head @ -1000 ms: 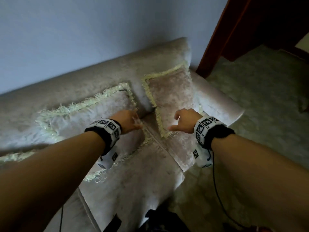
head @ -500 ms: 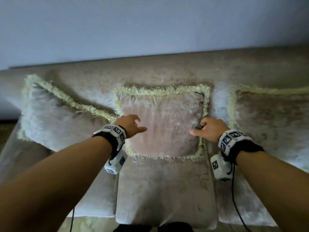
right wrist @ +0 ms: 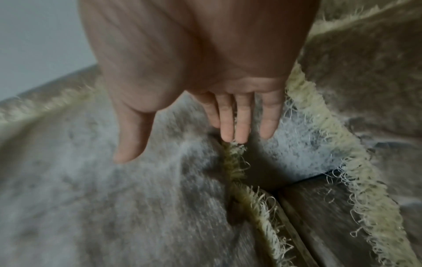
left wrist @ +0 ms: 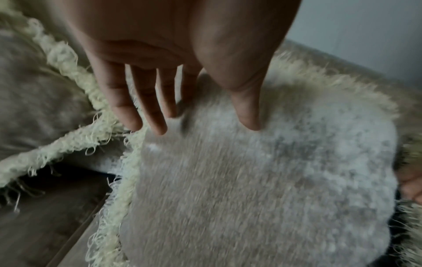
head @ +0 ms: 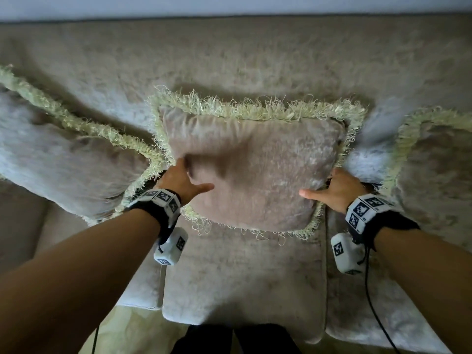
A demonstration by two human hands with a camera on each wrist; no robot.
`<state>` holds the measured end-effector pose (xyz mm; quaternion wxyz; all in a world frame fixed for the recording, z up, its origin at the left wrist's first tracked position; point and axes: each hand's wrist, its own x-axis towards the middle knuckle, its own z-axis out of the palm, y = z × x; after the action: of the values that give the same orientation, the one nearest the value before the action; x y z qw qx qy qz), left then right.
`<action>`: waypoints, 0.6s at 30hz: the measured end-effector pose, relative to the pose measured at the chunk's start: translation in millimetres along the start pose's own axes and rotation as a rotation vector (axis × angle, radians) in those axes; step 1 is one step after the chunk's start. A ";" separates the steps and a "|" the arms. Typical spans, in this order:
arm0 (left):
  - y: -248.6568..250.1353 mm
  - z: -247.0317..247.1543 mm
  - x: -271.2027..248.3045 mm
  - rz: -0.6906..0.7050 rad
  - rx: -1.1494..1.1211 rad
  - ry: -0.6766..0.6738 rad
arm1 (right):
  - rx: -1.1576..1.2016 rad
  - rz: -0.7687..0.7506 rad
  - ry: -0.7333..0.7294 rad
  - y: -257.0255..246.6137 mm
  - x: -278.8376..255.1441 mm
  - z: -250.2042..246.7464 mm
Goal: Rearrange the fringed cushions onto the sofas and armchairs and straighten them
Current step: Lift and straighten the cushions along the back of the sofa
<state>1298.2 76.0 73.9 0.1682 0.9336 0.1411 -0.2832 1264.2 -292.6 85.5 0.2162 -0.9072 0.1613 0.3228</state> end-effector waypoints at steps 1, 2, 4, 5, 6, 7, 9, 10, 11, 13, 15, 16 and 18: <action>-4.7 6.4 8.3 -0.028 -0.029 0.011 | -0.027 -0.013 0.002 6.9 15.2 7.1; -9.0 11.6 15.7 -0.061 -0.057 0.016 | -0.042 -0.001 -0.003 18.7 35.1 16.6; -17.4 19.8 30.0 -0.122 -0.099 0.006 | -0.035 0.051 -0.012 39.8 66.8 34.3; -20.7 22.2 36.6 -0.141 -0.120 -0.004 | -0.041 0.067 -0.018 56.0 87.6 47.1; -22.9 24.1 43.5 -0.149 -0.143 -0.020 | -0.052 0.071 -0.022 56.0 93.9 51.7; -25.0 26.7 51.6 -0.153 -0.174 -0.041 | -0.051 0.065 -0.041 59.6 102.5 57.3; -30.1 33.2 69.4 -0.145 -0.242 -0.075 | 0.013 0.013 -0.052 55.7 108.8 59.0; -34.4 38.8 80.5 -0.133 -0.261 -0.080 | 0.057 -0.010 -0.057 46.3 104.1 54.6; -37.4 43.6 90.0 -0.113 -0.270 -0.090 | 0.117 -0.052 -0.064 37.3 99.3 50.7; -41.2 53.9 104.3 -0.085 -0.283 -0.122 | 0.209 -0.104 -0.109 23.8 94.4 46.2; -42.1 62.7 111.3 -0.072 -0.291 -0.143 | 0.284 -0.106 -0.118 18.3 95.7 50.3; -42.0 66.5 113.2 -0.061 -0.287 -0.144 | 0.320 -0.093 -0.101 16.9 95.9 52.7; -44.6 72.0 114.6 -0.037 -0.290 -0.149 | 0.385 -0.087 -0.066 14.9 94.3 57.5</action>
<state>1339.1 107.2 -58.9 0.3060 0.8733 0.1847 -0.3311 1297.9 -291.2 -20.7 0.4045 -0.8442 0.1736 0.3058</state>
